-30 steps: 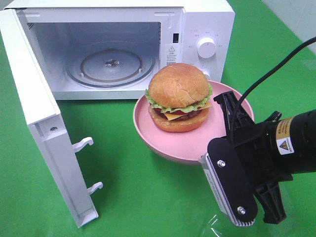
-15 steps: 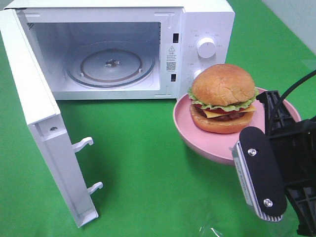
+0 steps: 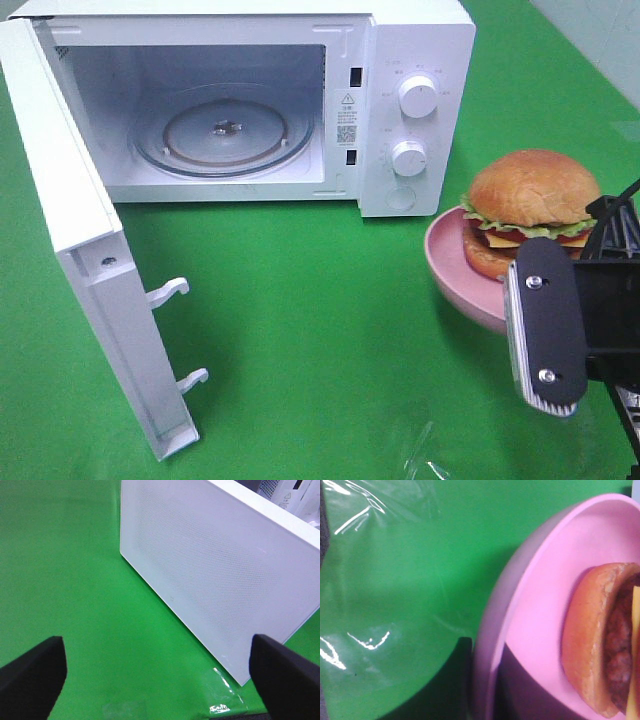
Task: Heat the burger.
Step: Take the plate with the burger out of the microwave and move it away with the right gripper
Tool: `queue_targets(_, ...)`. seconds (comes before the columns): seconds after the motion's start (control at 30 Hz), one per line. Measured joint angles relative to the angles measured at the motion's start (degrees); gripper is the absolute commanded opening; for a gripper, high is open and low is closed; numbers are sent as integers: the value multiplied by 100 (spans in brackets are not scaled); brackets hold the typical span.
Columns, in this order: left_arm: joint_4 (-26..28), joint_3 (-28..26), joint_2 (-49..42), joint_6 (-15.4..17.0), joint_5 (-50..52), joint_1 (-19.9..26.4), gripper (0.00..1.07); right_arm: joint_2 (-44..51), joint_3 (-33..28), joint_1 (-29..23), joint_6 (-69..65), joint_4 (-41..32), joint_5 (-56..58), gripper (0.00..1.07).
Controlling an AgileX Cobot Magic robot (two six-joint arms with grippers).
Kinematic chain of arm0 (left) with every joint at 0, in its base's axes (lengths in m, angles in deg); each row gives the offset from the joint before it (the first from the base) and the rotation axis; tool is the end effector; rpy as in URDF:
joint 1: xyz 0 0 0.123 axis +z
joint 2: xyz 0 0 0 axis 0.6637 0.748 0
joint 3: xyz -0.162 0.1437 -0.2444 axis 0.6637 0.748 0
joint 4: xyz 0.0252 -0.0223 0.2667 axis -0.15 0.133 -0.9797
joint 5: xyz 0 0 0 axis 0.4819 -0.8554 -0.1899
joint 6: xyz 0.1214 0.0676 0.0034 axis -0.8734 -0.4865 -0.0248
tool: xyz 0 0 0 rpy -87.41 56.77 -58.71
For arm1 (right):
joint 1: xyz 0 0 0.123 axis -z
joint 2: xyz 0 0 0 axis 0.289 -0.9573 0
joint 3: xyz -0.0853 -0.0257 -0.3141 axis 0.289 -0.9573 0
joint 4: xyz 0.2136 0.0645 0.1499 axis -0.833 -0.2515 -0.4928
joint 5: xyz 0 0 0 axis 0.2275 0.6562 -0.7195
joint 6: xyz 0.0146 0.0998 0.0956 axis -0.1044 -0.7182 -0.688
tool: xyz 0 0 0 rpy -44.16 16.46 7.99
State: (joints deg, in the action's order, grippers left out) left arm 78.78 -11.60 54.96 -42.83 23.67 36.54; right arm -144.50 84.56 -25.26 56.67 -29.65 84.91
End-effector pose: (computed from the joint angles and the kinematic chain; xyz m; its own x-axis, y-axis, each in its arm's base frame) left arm 0.0060 -0.0164 0.2705 -0.4490 -0.0462 -0.8923 0.1509 0.9804 -0.1267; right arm 0.1697 0.1092 0.1954 -0.0005 -0.9841 -0.1776 -0.8549 0.0926 -0.5105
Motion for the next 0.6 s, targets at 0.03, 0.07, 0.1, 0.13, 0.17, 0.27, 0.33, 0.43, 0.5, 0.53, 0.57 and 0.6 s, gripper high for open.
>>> queue_targets(0.03, 0, 0, 0, 0, 0, 0, 91, 0, 0, 0, -476, 235, 160, 0)
queue_targets(0.07, 0, 0, 0, 0, 0, 0, 91, 0, 0, 0, -476, 235, 160, 0)
queue_targets(0.1, 0, 0, 0, 0, 0, 0, 91, 0, 0, 0, -1014, 464, 332, 0)
queue_targets(0.13, 0, 0, 0, 0, 0, 0, 91, 0, 0, 0, -1014, 464, 332, 0)
queue_targets(0.17, 0, 0, 0, 0, 0, 0, 91, 0, 0, 0, -1513, 647, 470, 1)
queue_targets(0.27, 0, 0, 0, 0, 0, 0, 91, 0, 0, 0, -2034, 819, 630, 1)
queue_targets(0.33, 0, 0, 0, 0, 0, 0, 91, 0, 0, 0, -2389, 963, 693, 1)
queue_targets(0.43, 0, 0, 0, 0, 0, 0, 91, 0, 0, 0, -2693, 1083, 739, 1)
queue_targets(0.5, 0, 0, 0, 0, 0, 0, 91, 0, 0, 0, -3071, 1243, 756, 2)
queue_targets(0.53, 0, 0, 0, 0, 0, 0, 91, 0, 0, 0, -3071, 1243, 756, 2)
queue_targets(0.57, 0, 0, 0, 0, 0, 0, 91, 0, 0, 0, -3295, 1318, 762, 2)
queue_targets(0.6, 0, 0, 0, 0, 0, 0, 91, 0, 0, 0, -3295, 1318, 762, 2)
